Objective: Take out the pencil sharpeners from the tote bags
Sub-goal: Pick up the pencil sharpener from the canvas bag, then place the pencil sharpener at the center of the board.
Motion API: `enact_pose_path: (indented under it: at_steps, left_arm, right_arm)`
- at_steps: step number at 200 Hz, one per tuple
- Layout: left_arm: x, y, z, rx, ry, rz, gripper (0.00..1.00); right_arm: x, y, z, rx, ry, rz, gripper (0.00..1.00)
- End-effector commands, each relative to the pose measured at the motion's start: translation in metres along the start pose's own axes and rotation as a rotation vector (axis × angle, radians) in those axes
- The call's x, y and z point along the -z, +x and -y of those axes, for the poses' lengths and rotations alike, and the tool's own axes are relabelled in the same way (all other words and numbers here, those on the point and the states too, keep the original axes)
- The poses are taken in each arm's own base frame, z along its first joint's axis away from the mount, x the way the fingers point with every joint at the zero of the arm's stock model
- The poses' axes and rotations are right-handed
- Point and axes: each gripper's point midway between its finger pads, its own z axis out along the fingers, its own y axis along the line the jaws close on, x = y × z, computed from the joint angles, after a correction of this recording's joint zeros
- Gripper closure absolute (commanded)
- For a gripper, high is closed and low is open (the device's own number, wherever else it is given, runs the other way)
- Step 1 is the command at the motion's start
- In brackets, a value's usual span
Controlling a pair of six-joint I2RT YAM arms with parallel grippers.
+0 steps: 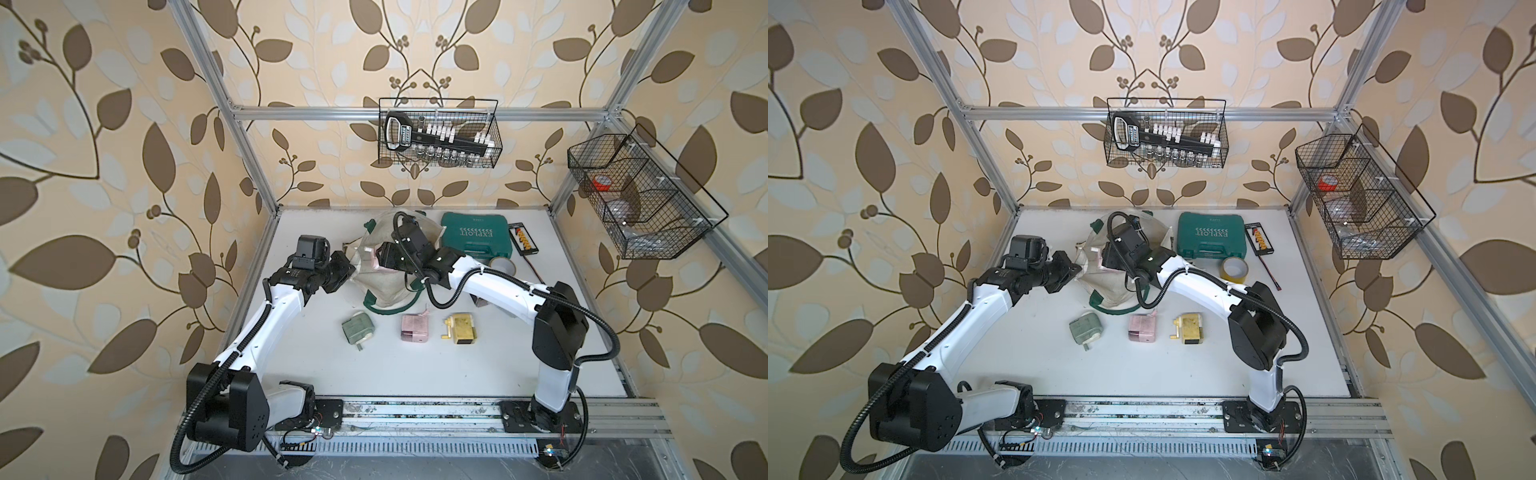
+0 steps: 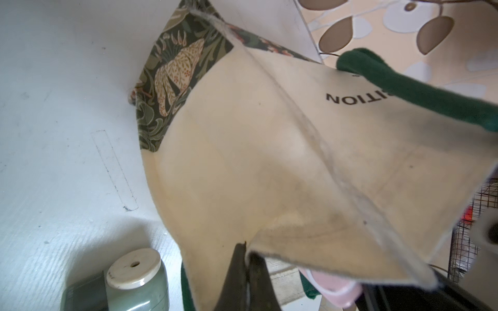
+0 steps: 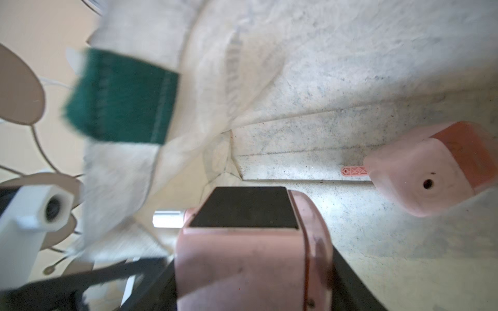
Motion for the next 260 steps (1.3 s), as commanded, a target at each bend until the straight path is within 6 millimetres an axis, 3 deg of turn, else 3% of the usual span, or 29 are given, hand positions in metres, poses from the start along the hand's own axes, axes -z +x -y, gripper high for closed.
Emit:
enact_pose_path:
  at_steps: [1,43,55,79,98,123,160,203,226,260]
  left_arm:
    - [0.004,-0.013,0.021,-0.056,0.019,0.027,1.00]
    - [-0.007,-0.056,0.050,-0.061,0.021,0.082,1.00]
    - [-0.021,-0.072,0.054,-0.047,0.007,0.089,1.00]
    - [-0.033,-0.094,0.078,-0.060,0.042,0.088,1.00]
    - [-0.042,-0.103,0.087,-0.073,0.044,0.058,1.00]
    - [-0.049,-0.111,0.083,-0.059,0.049,0.023,1.00]
    - [-0.045,-0.121,0.063,-0.020,0.053,0.002,1.00]
    - [-0.033,-0.132,0.056,-0.003,0.062,0.017,1.00]
    - [-0.033,-0.129,0.058,-0.005,0.078,0.006,1.00]
    - [-0.036,-0.124,0.052,0.001,0.079,-0.006,1.00]
  right_arm:
    - [0.037,-0.031,-0.018,0.011,-0.087,0.080,0.38]
    - [0.087,-0.043,-0.007,0.024,-0.140,0.117,0.38]
    - [0.101,-0.043,-0.009,0.042,-0.165,0.123,0.39]
    - [0.118,-0.032,-0.009,0.075,-0.215,0.092,0.39]
    - [0.118,-0.017,-0.003,0.098,-0.220,0.056,0.40]
    - [0.107,0.013,0.000,0.143,-0.208,-0.004,0.40]
    - [0.088,0.067,-0.012,0.239,-0.212,-0.116,0.40]
    - [0.044,0.114,0.001,0.300,-0.142,-0.235,0.40]
    - [0.017,0.133,0.015,0.315,-0.084,-0.280,0.40]
    - [-0.017,0.142,0.032,0.326,0.022,-0.302,0.40]
